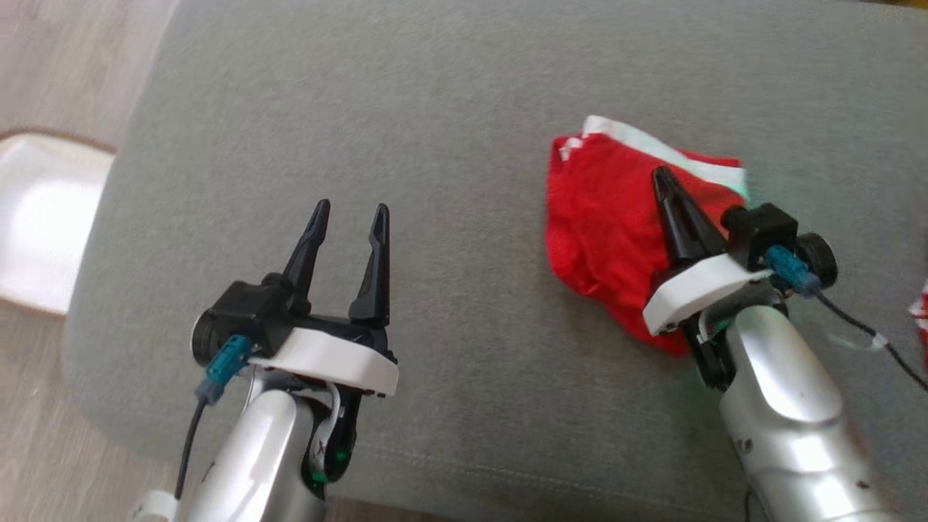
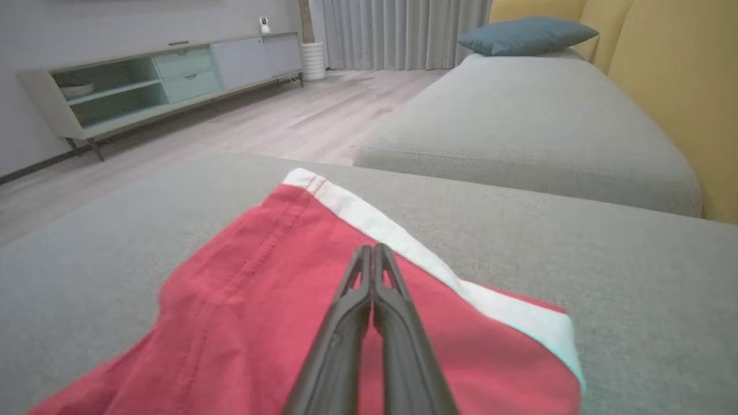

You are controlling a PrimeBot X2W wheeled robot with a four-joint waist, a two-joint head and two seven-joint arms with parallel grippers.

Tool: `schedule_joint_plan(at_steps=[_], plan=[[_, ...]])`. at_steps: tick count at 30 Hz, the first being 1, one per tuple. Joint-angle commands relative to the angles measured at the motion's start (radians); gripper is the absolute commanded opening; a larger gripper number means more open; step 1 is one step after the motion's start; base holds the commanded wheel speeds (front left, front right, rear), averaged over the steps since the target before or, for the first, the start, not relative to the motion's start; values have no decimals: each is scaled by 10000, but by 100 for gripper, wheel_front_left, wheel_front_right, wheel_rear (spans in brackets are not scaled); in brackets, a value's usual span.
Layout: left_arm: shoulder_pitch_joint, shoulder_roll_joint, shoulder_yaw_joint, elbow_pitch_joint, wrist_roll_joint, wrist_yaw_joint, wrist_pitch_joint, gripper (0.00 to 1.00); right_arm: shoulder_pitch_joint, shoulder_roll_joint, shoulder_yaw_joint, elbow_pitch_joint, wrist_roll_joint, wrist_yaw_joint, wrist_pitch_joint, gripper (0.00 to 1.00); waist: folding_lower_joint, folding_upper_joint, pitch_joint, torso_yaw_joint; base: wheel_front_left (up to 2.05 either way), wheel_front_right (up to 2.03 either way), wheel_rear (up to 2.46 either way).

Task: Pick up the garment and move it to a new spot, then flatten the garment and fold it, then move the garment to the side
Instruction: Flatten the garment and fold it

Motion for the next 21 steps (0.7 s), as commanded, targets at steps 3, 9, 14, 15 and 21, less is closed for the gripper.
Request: schedule_joint_plan(at_steps=[3, 9, 14, 15, 21], plan=[[-488, 54, 136, -327, -83, 87, -51, 100, -604, 73, -96, 441, -371, 75, -174, 0, 0, 0, 474, 632, 0, 0, 0], [-498, 54, 35, -341, -161, 190, -51, 100, -1027, 73, -167, 1359, -685, 75, -213, 0, 0, 0, 708, 908, 0, 0, 0], [-496, 54, 36, -319, -157, 238, -51, 100, -1340, 73, -74, 2100, -898, 75, -219, 0, 0, 0, 750, 841, 0, 0, 0], [-512, 54, 36, -299, -158, 240, -51, 100, -1390, 73, -33, 2090, -811, 75, -220, 0, 0, 0, 725, 787, 0, 0, 0], [-532, 54, 169, -221, -48, 201, -51, 100, -1339, 74, 374, 1271, -63, 75, -222, 0, 0, 0, 414, 204, 0, 0, 0]])
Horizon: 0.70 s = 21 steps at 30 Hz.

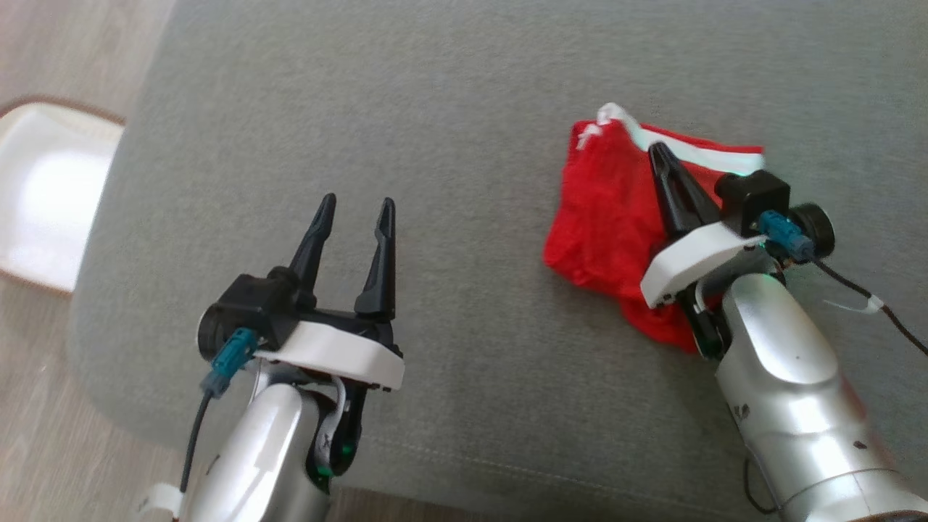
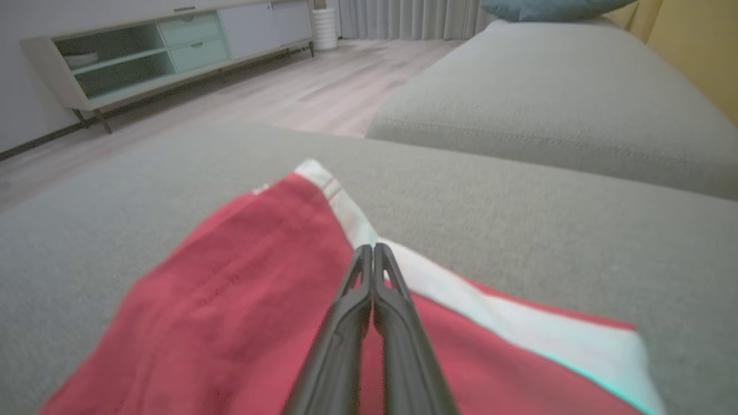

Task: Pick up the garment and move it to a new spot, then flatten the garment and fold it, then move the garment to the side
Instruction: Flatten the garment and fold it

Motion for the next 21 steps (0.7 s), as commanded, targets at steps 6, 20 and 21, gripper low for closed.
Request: schedule_joint_plan(at_steps=[6, 20, 21], plan=[[-279, 68, 673, -294, 227, -28, -51, 100, 272, 125, 285, -1556, 842, 75, -94, 0, 0, 0, -653, -887, 0, 0, 0], [167, 68, 1278, -556, 428, -140, -51, 100, 2554, 126, -1000, -3882, 1374, 75, -83, 0, 0, 0, -1901, -2433, 0, 0, 0], [201, 68, 1297, -564, 431, -140, -51, 100, 2736, 126, -1075, -4025, 1405, 75, -63, 0, 0, 0, -1943, -2493, 0, 0, 0]])
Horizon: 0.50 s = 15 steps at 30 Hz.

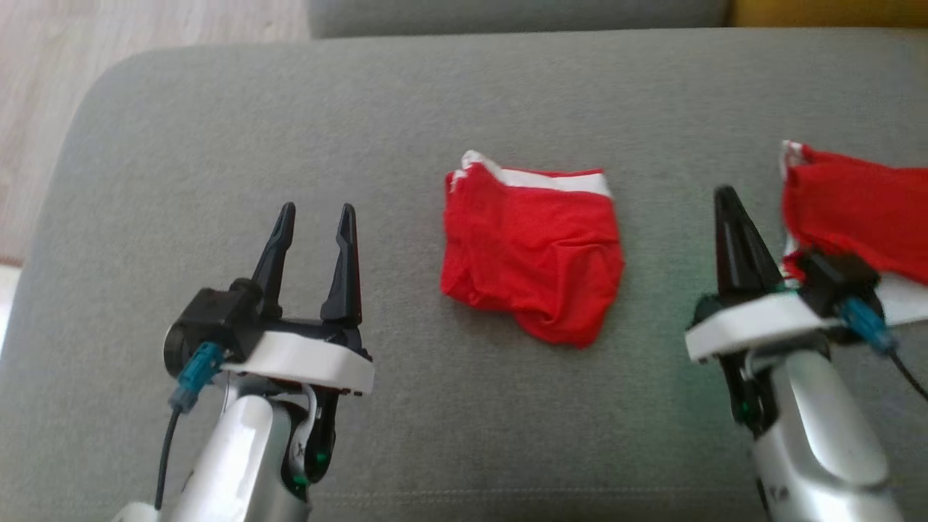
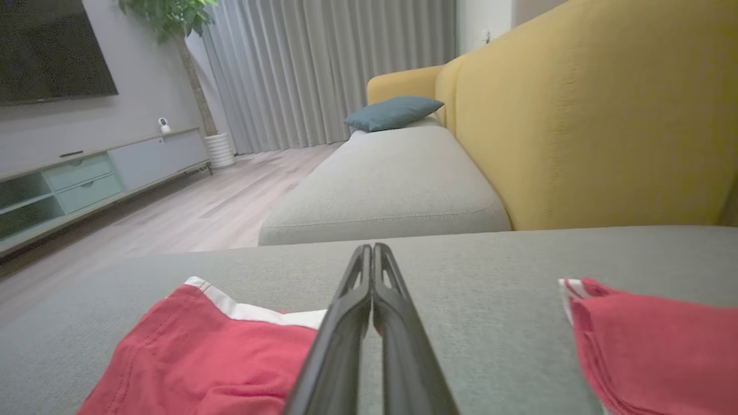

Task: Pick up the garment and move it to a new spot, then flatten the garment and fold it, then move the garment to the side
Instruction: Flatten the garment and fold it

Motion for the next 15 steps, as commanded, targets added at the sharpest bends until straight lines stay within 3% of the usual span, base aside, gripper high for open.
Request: schedule_joint_plan(at_steps=[1, 3, 4, 5, 15], plan=[[-224, 70, 379, -371, 82, -38, -53, 100, 46, 101, 149, -492, 116, 75, -52, 0, 0, 0, -207, -217, 0, 0, 0], [-142, 70, 394, -376, 67, -71, -53, 100, 414, 101, 24, -791, 150, 75, -54, 0, 0, 0, -293, -308, 0, 0, 0], [-91, 70, 416, -376, 54, -94, -53, 100, 590, 101, -79, -931, 95, 75, -56, 69, 0, 0, -327, -349, 0, 0, 0], [-30, 70, 447, -354, 75, -119, -53, 100, 767, 101, -144, -1035, 134, 75, -57, 100, 0, 0, -358, -393, 0, 0, 0], [448, 70, 575, -333, 106, -148, -53, 100, 1559, 101, -151, -1522, 230, 75, 76, 100, 0, 0, -464, -546, 0, 0, 0]])
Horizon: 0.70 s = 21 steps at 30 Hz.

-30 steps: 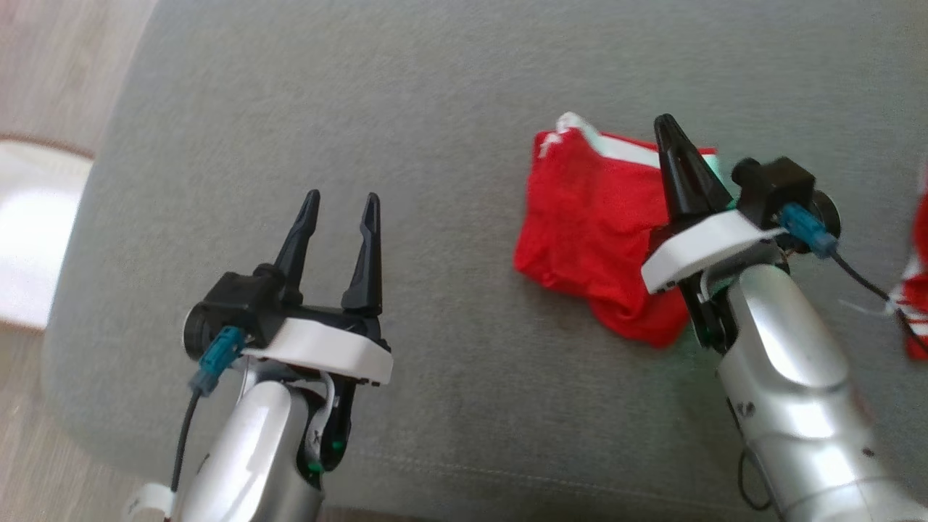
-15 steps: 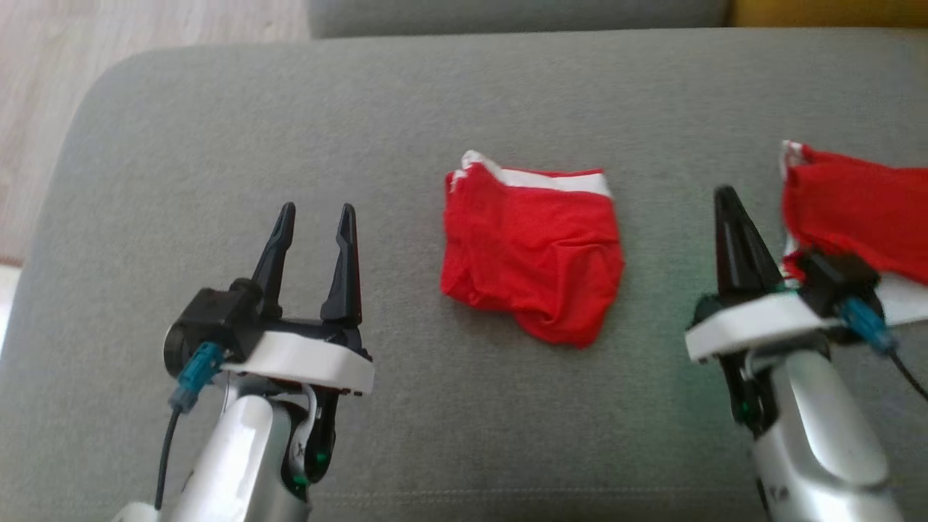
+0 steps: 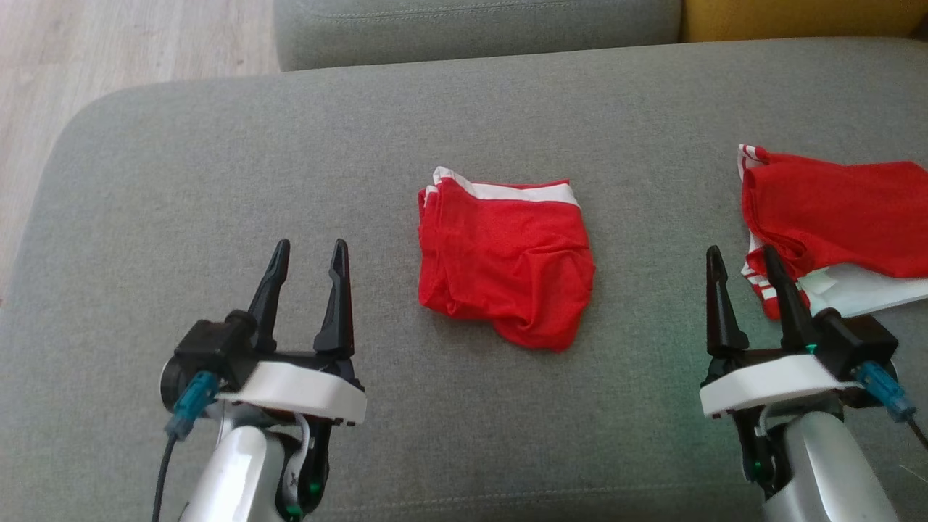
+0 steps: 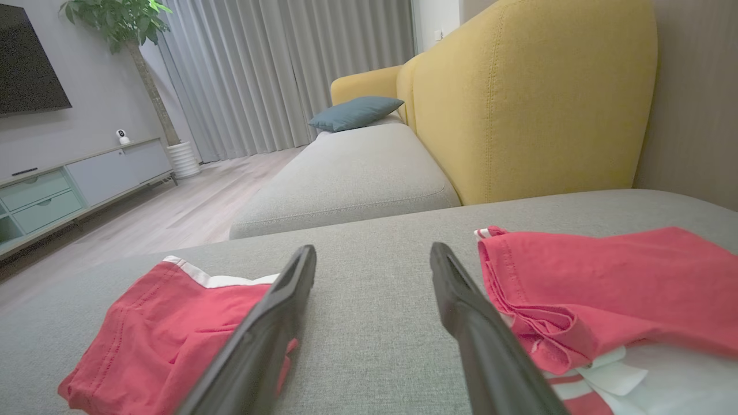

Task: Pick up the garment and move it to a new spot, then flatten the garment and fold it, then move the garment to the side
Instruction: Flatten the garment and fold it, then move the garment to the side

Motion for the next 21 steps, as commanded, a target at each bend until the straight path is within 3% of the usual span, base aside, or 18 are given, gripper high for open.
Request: schedule_joint_plan(at_steps=[1, 13, 21], plan=[[-277, 62, 330, -356, 82, -8, -53, 100, -191, 20, 245, -380, 72, 75, 31, 100, 0, 0, 8, 23, 0, 0, 0], [-420, 62, 196, -431, 52, -13, -53, 100, -344, 20, 354, -287, 424, 75, 517, 100, 0, 0, 262, 343, 0, 0, 0], [-660, 62, -46, -309, -28, -23, -53, 100, -1149, 20, 931, 480, 1734, 75, 1959, 100, 0, 0, 712, 916, 0, 0, 0]])
